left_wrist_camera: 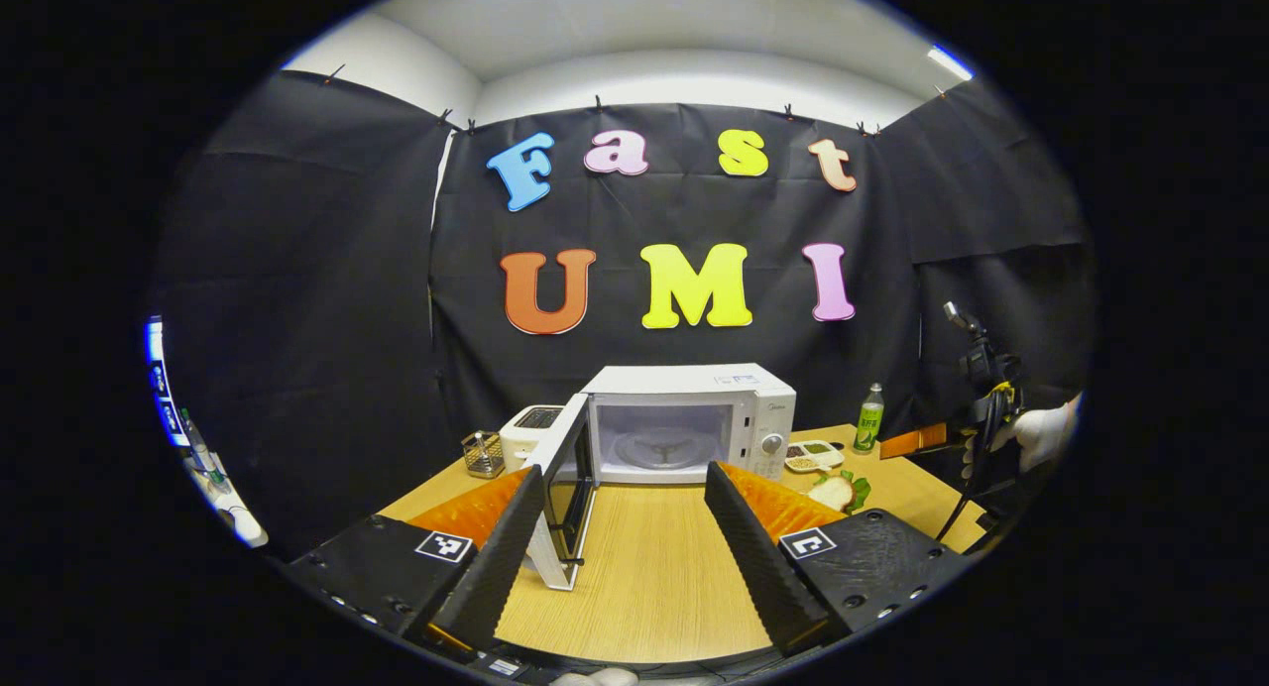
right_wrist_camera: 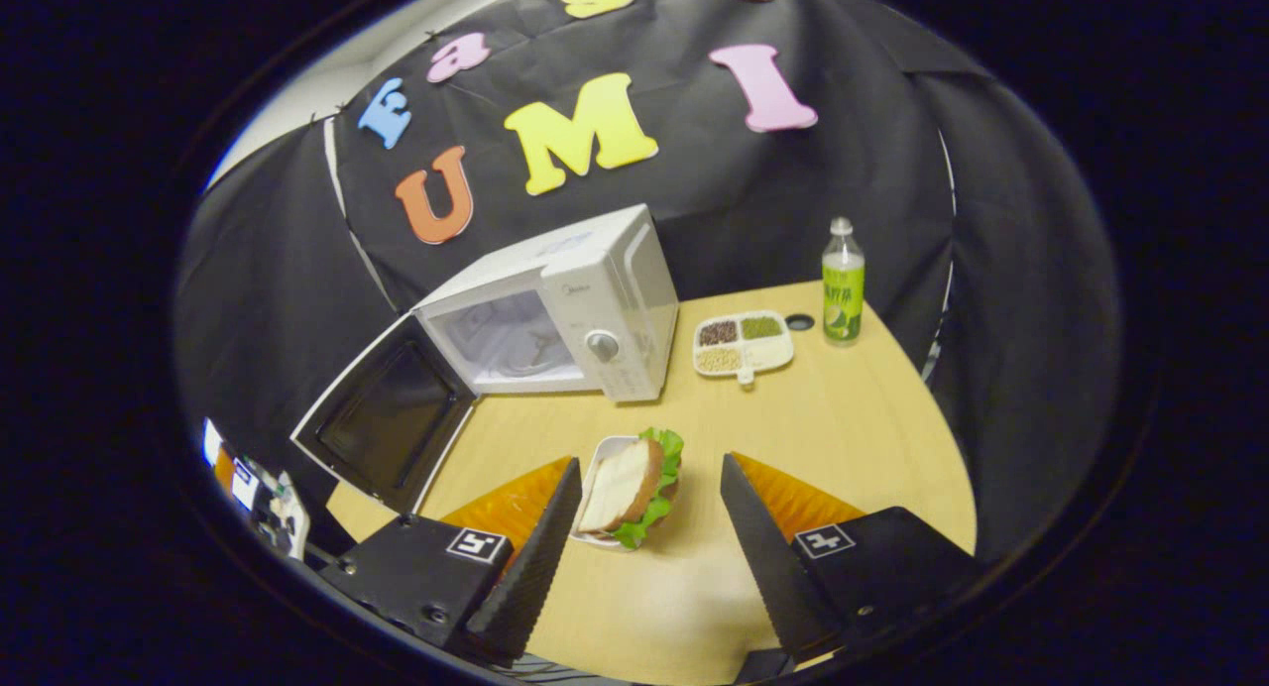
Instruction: Open the microwave oven with the left hand, put the food in, and close the microwave oven.
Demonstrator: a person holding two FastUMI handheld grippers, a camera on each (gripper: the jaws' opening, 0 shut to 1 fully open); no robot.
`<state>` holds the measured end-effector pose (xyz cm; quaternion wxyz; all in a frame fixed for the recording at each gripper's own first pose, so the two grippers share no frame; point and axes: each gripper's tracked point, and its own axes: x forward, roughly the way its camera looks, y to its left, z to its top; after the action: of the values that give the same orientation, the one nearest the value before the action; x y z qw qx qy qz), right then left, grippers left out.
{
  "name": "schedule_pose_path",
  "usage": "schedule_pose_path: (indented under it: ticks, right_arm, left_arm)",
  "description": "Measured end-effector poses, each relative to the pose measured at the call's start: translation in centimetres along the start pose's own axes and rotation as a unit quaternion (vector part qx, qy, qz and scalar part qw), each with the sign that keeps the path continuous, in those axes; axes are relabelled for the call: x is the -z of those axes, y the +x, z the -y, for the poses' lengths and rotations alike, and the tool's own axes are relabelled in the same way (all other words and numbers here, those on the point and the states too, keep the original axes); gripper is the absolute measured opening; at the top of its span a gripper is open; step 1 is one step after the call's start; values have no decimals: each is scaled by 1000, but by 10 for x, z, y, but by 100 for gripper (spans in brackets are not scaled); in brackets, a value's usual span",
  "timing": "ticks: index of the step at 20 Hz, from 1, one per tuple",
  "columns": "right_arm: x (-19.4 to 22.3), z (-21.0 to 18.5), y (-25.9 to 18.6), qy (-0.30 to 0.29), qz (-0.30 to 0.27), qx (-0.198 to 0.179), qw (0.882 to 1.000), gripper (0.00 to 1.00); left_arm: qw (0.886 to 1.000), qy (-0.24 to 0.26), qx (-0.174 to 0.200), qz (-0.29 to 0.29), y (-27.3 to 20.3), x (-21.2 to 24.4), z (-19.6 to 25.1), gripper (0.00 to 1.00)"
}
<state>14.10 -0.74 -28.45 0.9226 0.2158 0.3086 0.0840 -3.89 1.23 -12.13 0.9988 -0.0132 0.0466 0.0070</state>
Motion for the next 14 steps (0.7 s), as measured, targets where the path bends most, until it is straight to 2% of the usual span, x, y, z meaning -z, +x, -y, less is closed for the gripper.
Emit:
schedule_pose_path:
  ticks: [1, 2, 3, 4, 5, 6, 7, 8, 10, 11, 12, 13, 14]
  right_arm:
    - [5, 2, 16, 19, -25, -15, 999, 80]
    - [10, 4, 31, 35, -47, -30, 998, 90]
    - [14, 7, 43, 51, -69, -40, 996, 89]
    - [20, 5, 51, 70, -94, -57, 992, 78]
    - [23, 4, 59, 93, -116, -70, 986, 76]
    - [30, 3, 65, 111, -139, -81, 981, 87]
    - [34, 1, 69, 130, -159, -91, 974, 71]
    - [34, 0, 72, 152, -169, -100, 969, 81]
    - [38, 1, 77, 176, -194, -104, 960, 74]
    - [40, 3, 78, 182, -206, -105, 956, 51]
    - [41, 1, 77, 193, -214, -110, 951, 59]
    - [40, 0, 77, 200, -223, -111, 948, 49]
    - [40, -2, 77, 201, -229, -114, 946, 32]
  left_arm:
    - [1000, 5, -10, -1, 0, -2, 3, 96]
    - [1000, 10, -21, -5, 4, -3, 6, 96]
    - [999, 14, -33, -9, 5, -3, 9, 96]
    - [999, 16, -46, -15, 6, -4, 10, 96]
    - [998, 15, -58, -18, 5, -5, 13, 96]
    - [997, 13, -69, -18, 3, -6, 17, 96]
    - [997, 12, -79, -21, 3, -7, 20, 96]
    - [996, 11, -89, -27, 4, -4, 22, 96]
    - [994, 13, -101, -30, 3, -4, 27, 96]
    - [994, 14, -106, -33, 2, -4, 30, 96]
    - [993, 16, -110, -33, 0, -5, 32, 96]
    - [993, 16, -114, -33, -1, -5, 33, 96]
    - [993, 16, -115, -34, -1, -6, 34, 96]
